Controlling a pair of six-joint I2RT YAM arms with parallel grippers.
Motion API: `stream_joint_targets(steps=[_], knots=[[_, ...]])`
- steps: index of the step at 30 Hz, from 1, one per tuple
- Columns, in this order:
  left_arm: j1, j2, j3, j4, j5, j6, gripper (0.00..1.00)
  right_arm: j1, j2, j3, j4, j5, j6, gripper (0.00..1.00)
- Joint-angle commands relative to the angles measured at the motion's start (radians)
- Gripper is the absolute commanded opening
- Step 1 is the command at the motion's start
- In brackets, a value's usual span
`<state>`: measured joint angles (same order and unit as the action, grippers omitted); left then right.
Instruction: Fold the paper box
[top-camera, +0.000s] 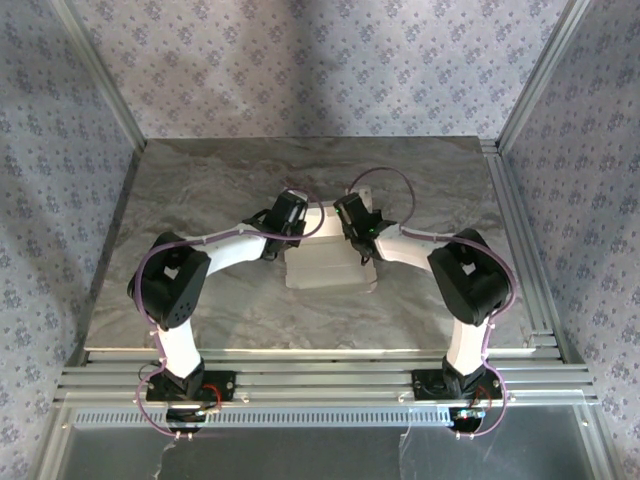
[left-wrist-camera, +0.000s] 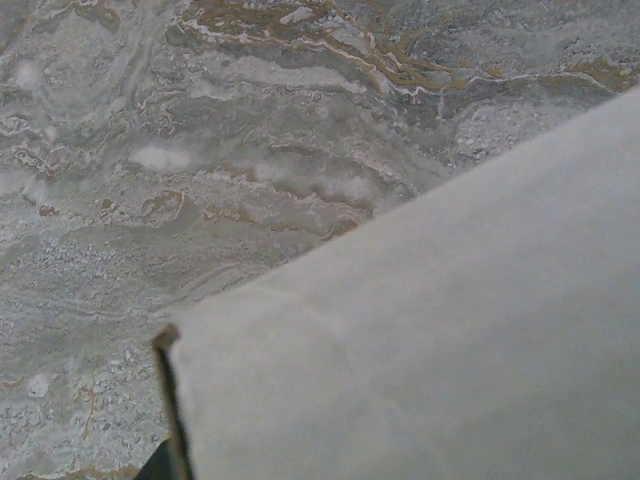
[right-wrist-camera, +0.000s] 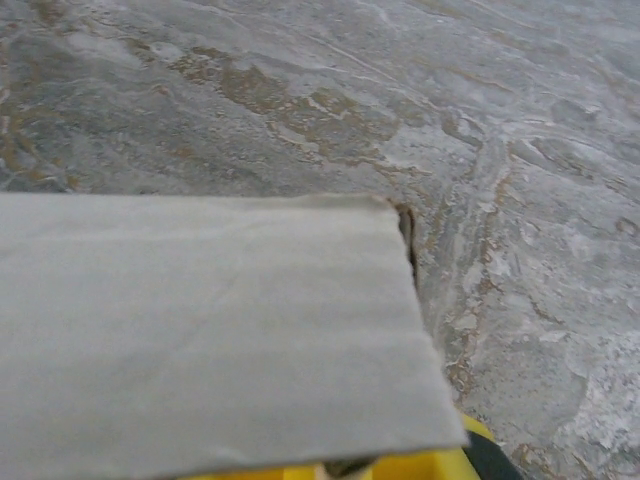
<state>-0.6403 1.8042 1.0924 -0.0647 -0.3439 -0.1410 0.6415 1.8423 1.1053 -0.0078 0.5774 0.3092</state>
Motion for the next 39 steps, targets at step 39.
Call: stream_joint_targets(steps=[39], knots=[[-0.030, 0.058, 0.017, -0.155, 0.008, -0.034, 0.00, -0.011, -0.089, -0.001, -0.171, -0.099, 0.074, 0.15]])
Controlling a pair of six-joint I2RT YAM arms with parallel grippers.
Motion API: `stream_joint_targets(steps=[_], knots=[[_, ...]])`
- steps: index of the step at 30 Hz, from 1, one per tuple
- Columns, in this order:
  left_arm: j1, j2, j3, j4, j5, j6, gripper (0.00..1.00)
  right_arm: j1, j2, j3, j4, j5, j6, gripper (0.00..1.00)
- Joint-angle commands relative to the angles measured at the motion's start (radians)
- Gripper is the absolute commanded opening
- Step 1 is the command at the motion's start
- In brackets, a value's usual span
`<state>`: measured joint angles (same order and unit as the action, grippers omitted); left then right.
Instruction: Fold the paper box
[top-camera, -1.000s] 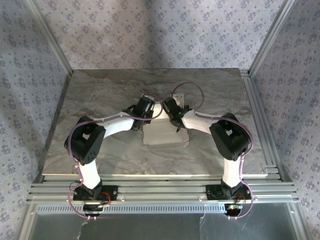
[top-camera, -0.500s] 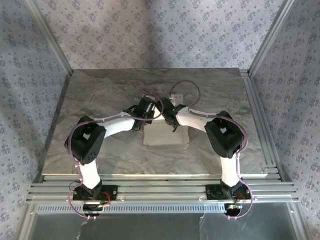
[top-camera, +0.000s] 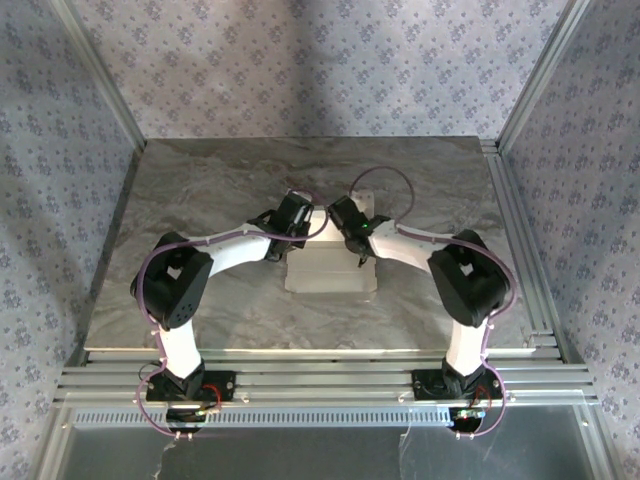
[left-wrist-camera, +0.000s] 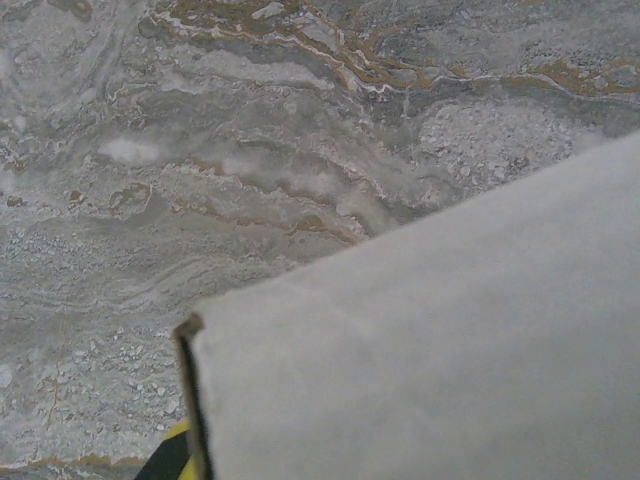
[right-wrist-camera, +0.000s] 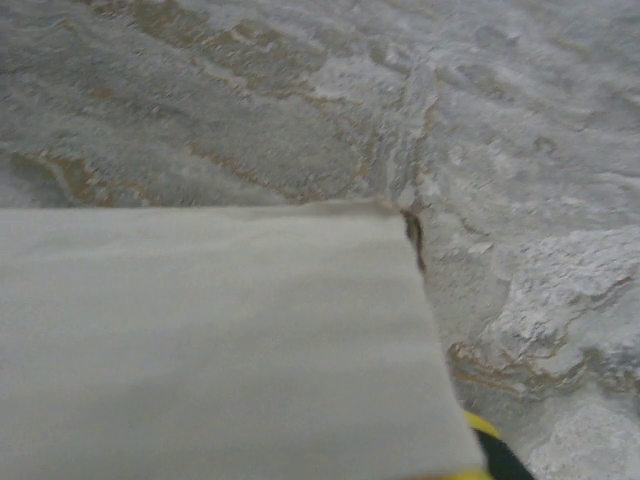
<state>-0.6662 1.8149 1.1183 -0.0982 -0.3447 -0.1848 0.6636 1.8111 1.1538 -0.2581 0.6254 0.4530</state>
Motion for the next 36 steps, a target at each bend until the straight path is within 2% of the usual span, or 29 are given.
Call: stream_joint_targets(steps=[1, 8, 22, 27, 31, 36], knots=[[-0.004, 0.049, -0.009, -0.123, 0.008, 0.010, 0.00, -0.046, -0.072, -0.062, 0.094, -0.180, -0.075, 0.18], [-0.005, 0.054, 0.001, -0.126, 0.009, 0.011, 0.00, -0.117, -0.120, -0.138, 0.175, -0.349, -0.112, 0.31], [-0.005, 0.063, 0.014, -0.138, 0.007, 0.015, 0.00, -0.136, -0.207, -0.205, 0.192, -0.414, -0.119, 0.34], [-0.005, 0.069, 0.021, -0.138, 0.003, 0.013, 0.00, -0.136, -0.279, -0.216, 0.158, -0.436, -0.117, 0.43], [-0.007, 0.068, 0.025, -0.139, -0.004, 0.013, 0.00, -0.146, -0.359, -0.216, 0.117, -0.438, -0.080, 0.47], [-0.009, 0.067, 0.030, -0.141, -0.015, 0.015, 0.00, -0.194, -0.441, -0.203, 0.081, -0.475, 0.058, 0.51]])
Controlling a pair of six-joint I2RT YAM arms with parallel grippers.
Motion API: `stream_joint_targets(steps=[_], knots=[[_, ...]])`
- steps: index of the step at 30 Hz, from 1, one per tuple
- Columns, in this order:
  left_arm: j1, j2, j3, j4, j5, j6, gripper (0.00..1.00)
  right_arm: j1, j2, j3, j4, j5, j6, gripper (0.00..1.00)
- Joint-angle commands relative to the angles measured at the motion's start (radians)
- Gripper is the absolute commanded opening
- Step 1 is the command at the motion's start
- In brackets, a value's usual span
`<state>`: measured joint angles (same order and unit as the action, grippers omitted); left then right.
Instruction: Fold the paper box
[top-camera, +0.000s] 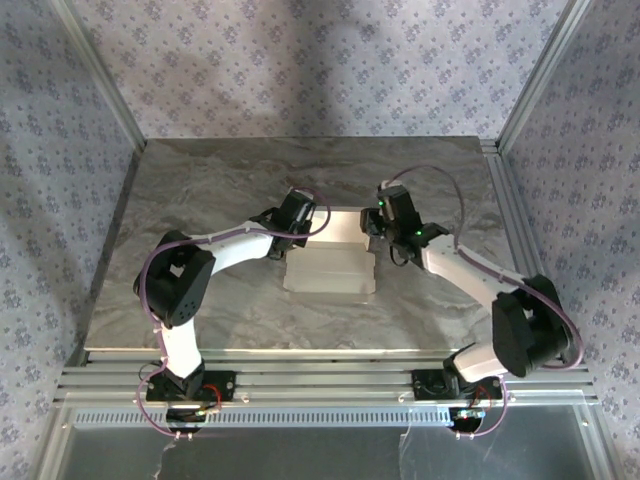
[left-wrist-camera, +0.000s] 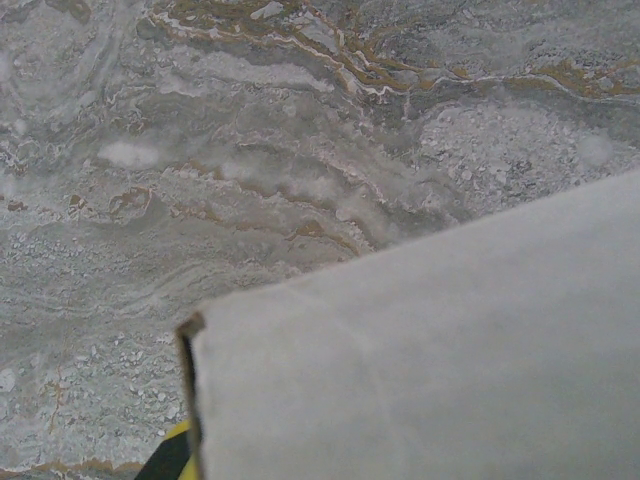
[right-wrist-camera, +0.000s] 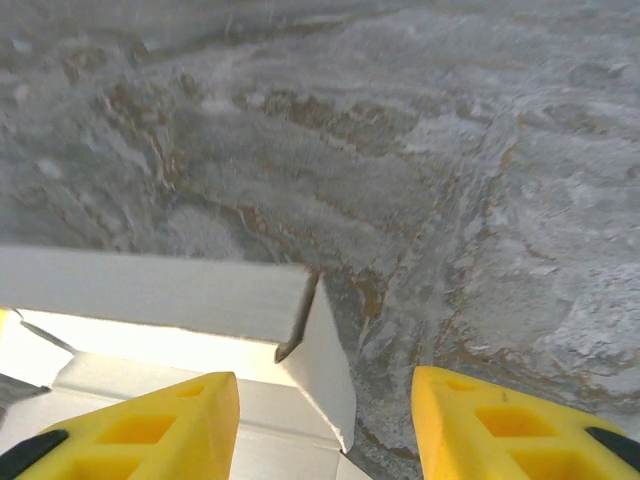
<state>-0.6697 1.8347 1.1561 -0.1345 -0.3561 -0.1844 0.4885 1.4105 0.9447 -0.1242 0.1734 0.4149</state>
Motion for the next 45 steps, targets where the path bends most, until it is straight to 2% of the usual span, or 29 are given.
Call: stream_joint_targets(steps=[1, 6, 9, 14, 22, 28, 32, 38, 45], knots=[[-0.008, 0.049, -0.007, -0.105, -0.004, 0.013, 0.00, -0.022, -0.047, 0.018, -0.073, -0.016, 0.131, 0.52], [-0.013, 0.056, 0.003, -0.108, -0.008, 0.008, 0.00, 0.015, -0.038, 0.012, -0.098, -0.001, 0.253, 0.47], [-0.015, 0.061, 0.010, -0.113, -0.007, 0.007, 0.00, 0.055, -0.015, -0.027, -0.090, 0.039, 0.223, 0.47], [-0.015, 0.064, 0.016, -0.123, -0.002, 0.010, 0.00, 0.052, 0.026, -0.084, -0.003, 0.028, 0.151, 0.47], [-0.016, 0.072, 0.034, -0.148, -0.009, 0.013, 0.00, 0.039, 0.148, 0.009, -0.022, 0.026, 0.100, 0.48], [-0.017, 0.089, 0.082, -0.198, 0.007, 0.006, 0.14, 0.035, 0.248, 0.106, -0.129, 0.061, 0.126, 0.43], [-0.016, 0.096, 0.101, -0.219, 0.009, 0.000, 0.27, 0.019, 0.279, 0.122, -0.130, 0.059, 0.133, 0.42], [-0.016, 0.085, 0.128, -0.244, 0.013, 0.000, 0.40, -0.006, 0.352, 0.194, -0.170, 0.031, 0.125, 0.32], [0.025, 0.067, 0.215, -0.352, 0.051, -0.060, 0.52, -0.021, 0.373, 0.255, -0.234, 0.031, 0.142, 0.33]])
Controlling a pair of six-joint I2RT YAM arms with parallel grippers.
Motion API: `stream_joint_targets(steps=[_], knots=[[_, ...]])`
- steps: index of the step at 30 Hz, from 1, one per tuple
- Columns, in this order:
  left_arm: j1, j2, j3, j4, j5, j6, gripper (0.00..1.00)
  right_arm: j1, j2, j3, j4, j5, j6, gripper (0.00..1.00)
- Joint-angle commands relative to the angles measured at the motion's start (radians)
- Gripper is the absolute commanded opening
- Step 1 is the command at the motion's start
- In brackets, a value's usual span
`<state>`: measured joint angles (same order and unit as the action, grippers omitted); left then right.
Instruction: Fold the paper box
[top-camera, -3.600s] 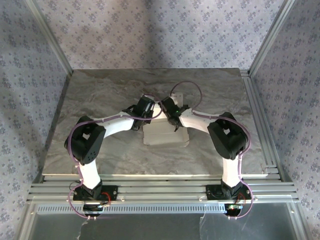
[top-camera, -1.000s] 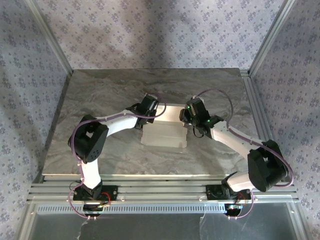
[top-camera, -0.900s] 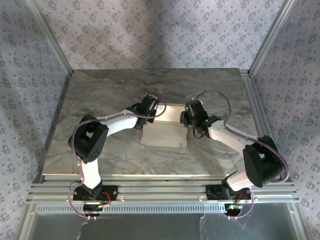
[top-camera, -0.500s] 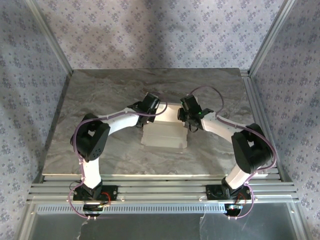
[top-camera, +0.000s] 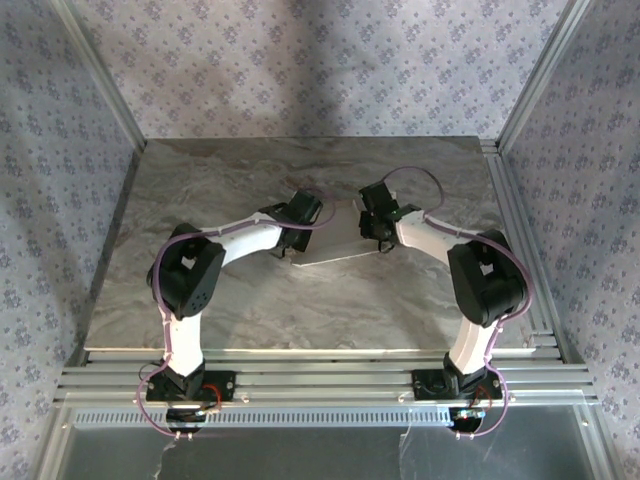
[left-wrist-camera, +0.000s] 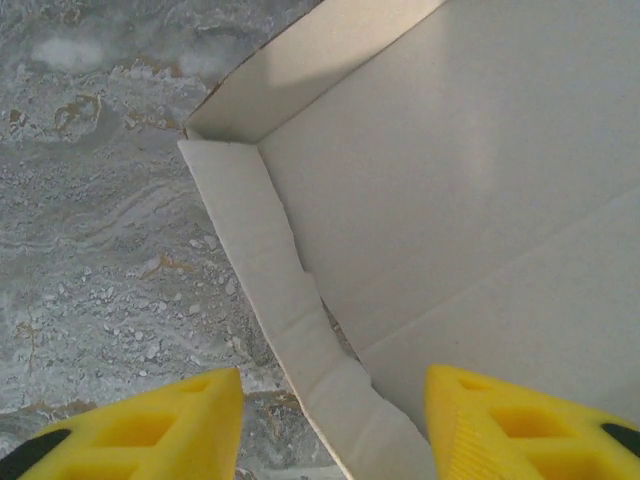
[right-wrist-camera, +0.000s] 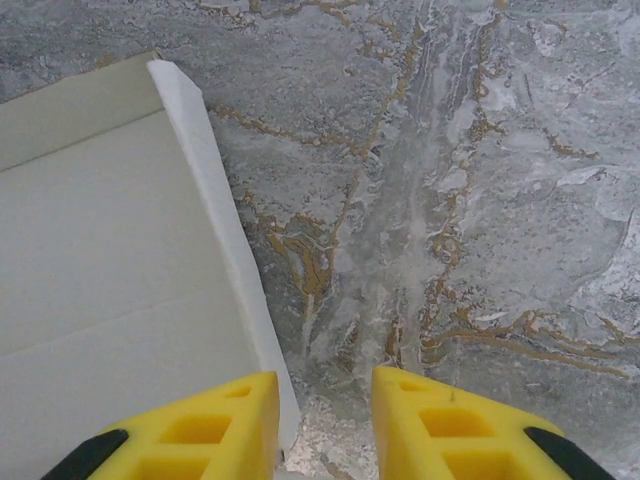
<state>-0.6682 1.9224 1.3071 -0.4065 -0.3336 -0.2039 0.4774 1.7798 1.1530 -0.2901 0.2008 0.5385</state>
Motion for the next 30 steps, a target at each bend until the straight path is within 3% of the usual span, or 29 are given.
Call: stream_joint_targets(steps=[1, 8, 13, 20, 30], knots=[[0.030, -0.031, 0.073, -0.090, 0.040, -0.048, 0.54, -0.011, -0.003, 0.065, -0.073, 0.002, 0.017, 0.33], [0.080, 0.011, 0.201, -0.292, 0.128, -0.132, 0.56, -0.028, -0.023, 0.091, -0.102, -0.014, -0.001, 0.34], [0.123, 0.024, 0.230, -0.323, 0.295, -0.274, 0.56, -0.038, -0.041, 0.090, -0.126, -0.021, -0.020, 0.34], [0.125, 0.106, 0.258, -0.359, 0.400, -0.349, 0.53, -0.068, -0.065, 0.132, -0.179, -0.052, -0.028, 0.34], [0.126, 0.175, 0.251, -0.328, 0.415, -0.370, 0.30, -0.082, -0.106, 0.168, -0.241, -0.052, -0.040, 0.34]])
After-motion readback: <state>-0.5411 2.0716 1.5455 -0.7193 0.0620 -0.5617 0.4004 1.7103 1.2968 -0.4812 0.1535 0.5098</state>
